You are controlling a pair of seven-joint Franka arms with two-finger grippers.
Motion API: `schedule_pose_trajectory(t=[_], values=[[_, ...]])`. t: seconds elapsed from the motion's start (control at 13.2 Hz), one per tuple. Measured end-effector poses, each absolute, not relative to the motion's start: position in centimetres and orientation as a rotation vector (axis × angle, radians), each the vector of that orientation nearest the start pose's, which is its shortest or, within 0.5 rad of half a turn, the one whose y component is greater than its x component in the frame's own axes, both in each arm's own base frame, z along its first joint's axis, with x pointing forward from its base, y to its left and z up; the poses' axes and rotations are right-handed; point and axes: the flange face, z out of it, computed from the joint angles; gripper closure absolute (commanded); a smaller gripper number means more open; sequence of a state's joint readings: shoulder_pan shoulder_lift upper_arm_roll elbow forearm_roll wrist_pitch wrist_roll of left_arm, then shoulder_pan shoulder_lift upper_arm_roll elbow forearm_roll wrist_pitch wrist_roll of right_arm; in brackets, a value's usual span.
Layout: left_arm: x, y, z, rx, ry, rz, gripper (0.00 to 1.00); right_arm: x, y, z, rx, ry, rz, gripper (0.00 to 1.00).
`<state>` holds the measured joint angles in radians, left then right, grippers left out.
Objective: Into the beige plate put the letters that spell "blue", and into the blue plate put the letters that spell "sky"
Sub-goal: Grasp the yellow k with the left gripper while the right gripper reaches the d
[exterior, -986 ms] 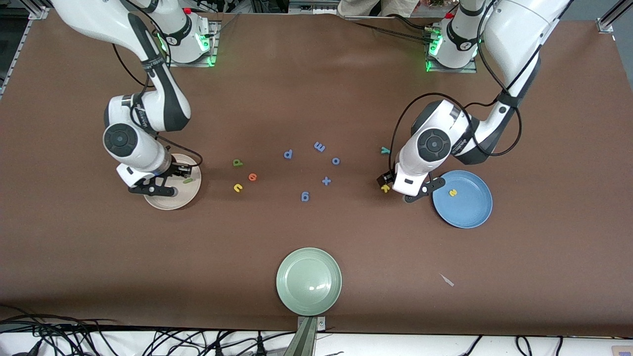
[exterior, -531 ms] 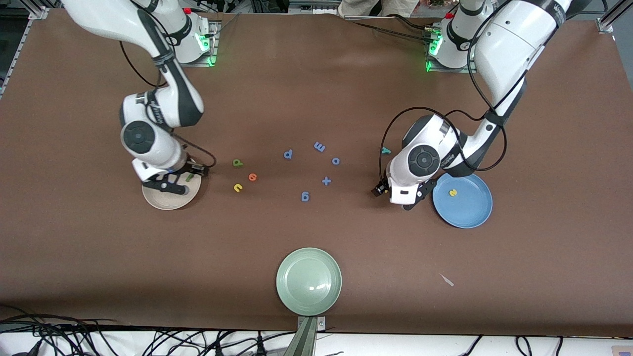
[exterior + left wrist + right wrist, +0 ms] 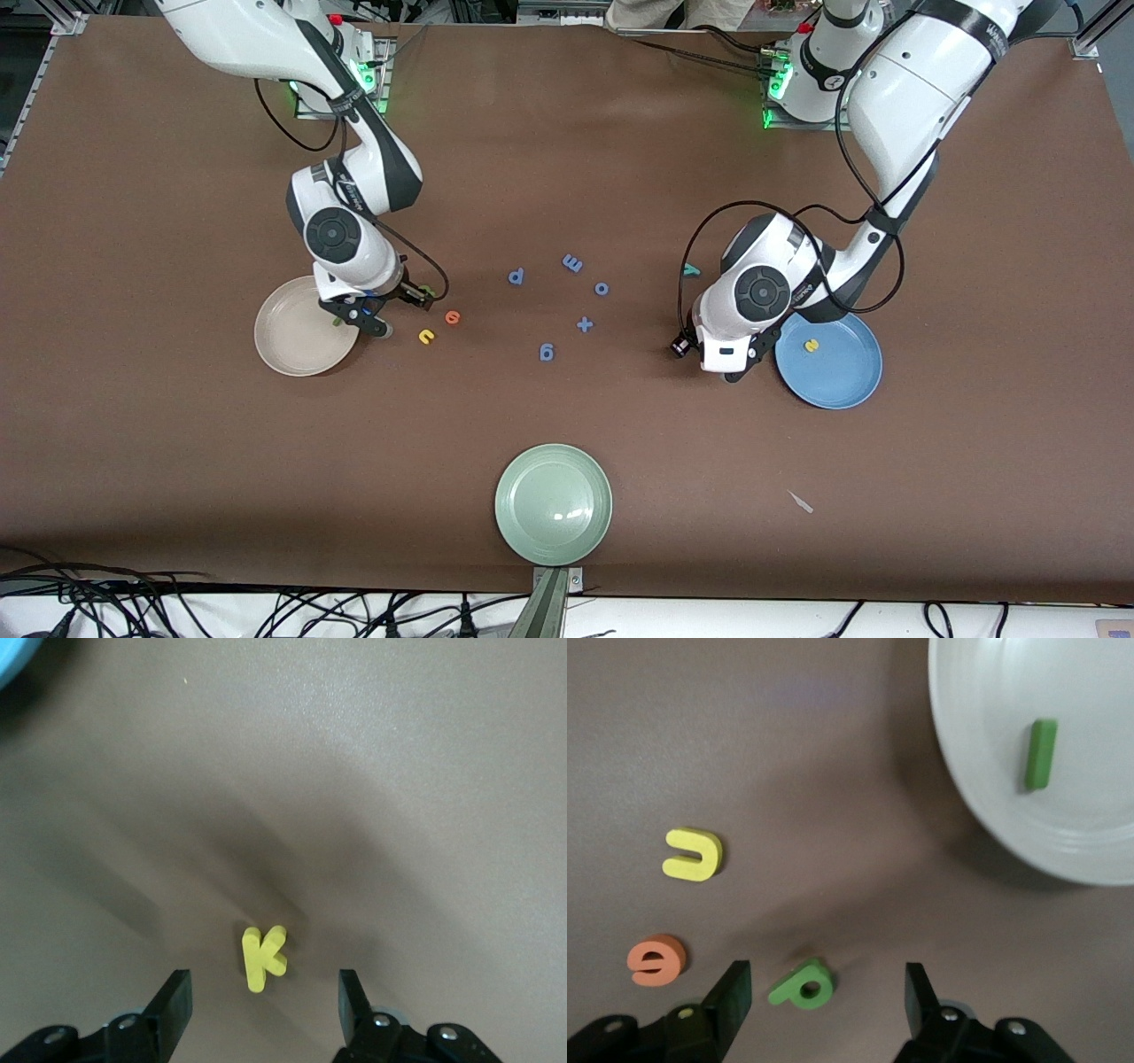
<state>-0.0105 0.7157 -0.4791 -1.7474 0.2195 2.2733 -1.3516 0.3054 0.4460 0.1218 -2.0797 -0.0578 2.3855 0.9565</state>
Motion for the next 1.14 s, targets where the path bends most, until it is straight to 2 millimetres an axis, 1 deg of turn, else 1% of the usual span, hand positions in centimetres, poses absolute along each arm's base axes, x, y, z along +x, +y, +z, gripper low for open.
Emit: schedule_pose_trajectory(t=[0.15,0.23,0.46,0.53,0.61,0.68,0.76,0.91,0.99,1.14], values=[[58.8,-27.9,18.4,-2.895,-1.201,0.279,0.29,51.6,24.6,19.4,-3.106,0.825,0.187,0.22],[58.7,-27.8,18.1,-2.892,-1.201,0.285,0.34,51.5,24.8,19.1,-3.098,0.833,0.177,0.22],[58.6,-27.8,17.4,-2.886,-1.216,0.293,0.56,51.0,25.2,17.6,-3.09,0.841,0.175,0.22],[58.5,-27.8,17.3,-2.88,-1.229,0.294,0.6,50.9,25.3,17.3,-3.091,0.84,0.178,0.23],[58.5,-27.8,17.2,-2.874,-1.24,0.295,0.65,50.8,25.3,17.2,-3.091,0.839,0.178,0.26],[58.5,-27.9,17.2,-2.87,-1.254,0.293,0.75,50.8,25.3,17.2,-3.089,0.839,0.174,0.32],[58.5,-28.0,17.3,-2.871,-1.257,0.291,0.85,50.8,25.3,17.2,-3.088,0.839,0.173,0.4],[58.5,-28.0,17.3,-2.868,-1.266,0.29,1.0,50.9,25.5,17.4,-3.081,0.835,0.158,0.56],[58.5,-28.0,17.3,-2.867,-1.268,0.289,1.0,50.9,25.5,17.4,-3.081,0.835,0.158,0.61],[58.5,-28.0,17.3,-2.864,-1.269,0.291,1.0,51.0,25.6,17.6,-3.078,0.832,0.15,0.68]])
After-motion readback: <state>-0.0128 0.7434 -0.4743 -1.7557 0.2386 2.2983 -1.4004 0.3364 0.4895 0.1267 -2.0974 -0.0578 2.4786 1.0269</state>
